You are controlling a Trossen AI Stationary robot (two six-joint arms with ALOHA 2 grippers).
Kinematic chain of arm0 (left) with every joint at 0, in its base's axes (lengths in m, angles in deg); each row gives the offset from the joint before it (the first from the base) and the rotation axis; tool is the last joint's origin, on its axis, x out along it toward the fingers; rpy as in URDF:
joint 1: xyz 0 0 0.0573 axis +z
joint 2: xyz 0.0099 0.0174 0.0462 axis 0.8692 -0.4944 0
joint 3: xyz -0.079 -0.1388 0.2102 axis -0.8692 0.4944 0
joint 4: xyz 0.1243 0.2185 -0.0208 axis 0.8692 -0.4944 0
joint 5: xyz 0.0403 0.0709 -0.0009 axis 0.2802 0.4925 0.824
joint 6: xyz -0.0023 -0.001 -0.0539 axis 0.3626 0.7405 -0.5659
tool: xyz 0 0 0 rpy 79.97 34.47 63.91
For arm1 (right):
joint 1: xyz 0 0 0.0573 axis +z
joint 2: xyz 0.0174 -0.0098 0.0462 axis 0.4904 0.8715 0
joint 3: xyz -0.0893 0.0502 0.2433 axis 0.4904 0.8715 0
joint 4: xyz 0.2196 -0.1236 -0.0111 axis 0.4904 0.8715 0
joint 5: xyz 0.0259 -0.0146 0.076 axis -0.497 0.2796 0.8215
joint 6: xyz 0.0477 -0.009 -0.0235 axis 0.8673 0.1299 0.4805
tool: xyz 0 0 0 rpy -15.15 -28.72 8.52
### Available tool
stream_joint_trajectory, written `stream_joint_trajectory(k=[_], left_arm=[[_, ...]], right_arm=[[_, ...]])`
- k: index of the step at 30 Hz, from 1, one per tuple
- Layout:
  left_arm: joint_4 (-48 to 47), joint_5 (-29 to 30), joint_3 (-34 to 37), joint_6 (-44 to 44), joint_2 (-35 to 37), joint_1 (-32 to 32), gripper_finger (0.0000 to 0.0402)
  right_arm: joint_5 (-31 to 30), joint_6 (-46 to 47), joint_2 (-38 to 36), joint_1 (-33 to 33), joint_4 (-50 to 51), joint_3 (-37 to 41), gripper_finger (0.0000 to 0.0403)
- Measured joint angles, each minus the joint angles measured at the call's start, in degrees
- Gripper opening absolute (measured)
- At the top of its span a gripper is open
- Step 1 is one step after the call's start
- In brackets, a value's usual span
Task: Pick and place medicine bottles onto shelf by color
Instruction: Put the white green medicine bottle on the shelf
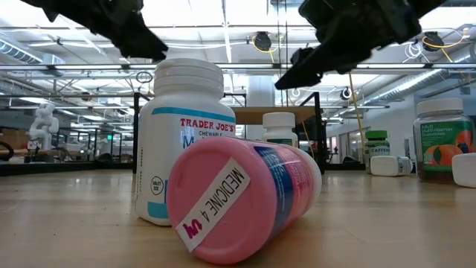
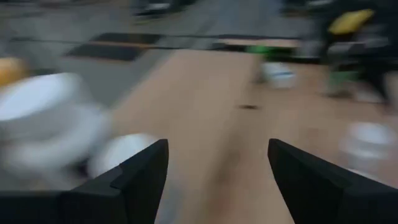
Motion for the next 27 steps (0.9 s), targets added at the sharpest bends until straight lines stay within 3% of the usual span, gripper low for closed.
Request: stream_joint_trajectory(k=[6, 12, 19, 27], left_arm=[[10.0, 0.5, 5.3, -3.9, -2.7, -13.0, 0.0278], [29.8, 4.6, 12.7, -3.9, -9.7, -22.7, 0.0278], [40.2, 2.7, 12.8, -1.0, -19.5, -26.1, 0.0278], [48.4, 2.7, 8.3, 0.5, -33.7, -28.1, 0.0282]], right_arm=[[-5.8, 0.0, 0.0, 1.7, -3.6, 2.1, 0.0281], [-9.1, 7.1, 0.0, 2.3, -7.7, 4.8, 0.0281], [-22.1, 6.5, 2.4, 5.2, -14.8, 8.1, 0.0281], [-22.2, 3.6, 1.5, 5.4, -14.5, 8.1, 0.0281]])
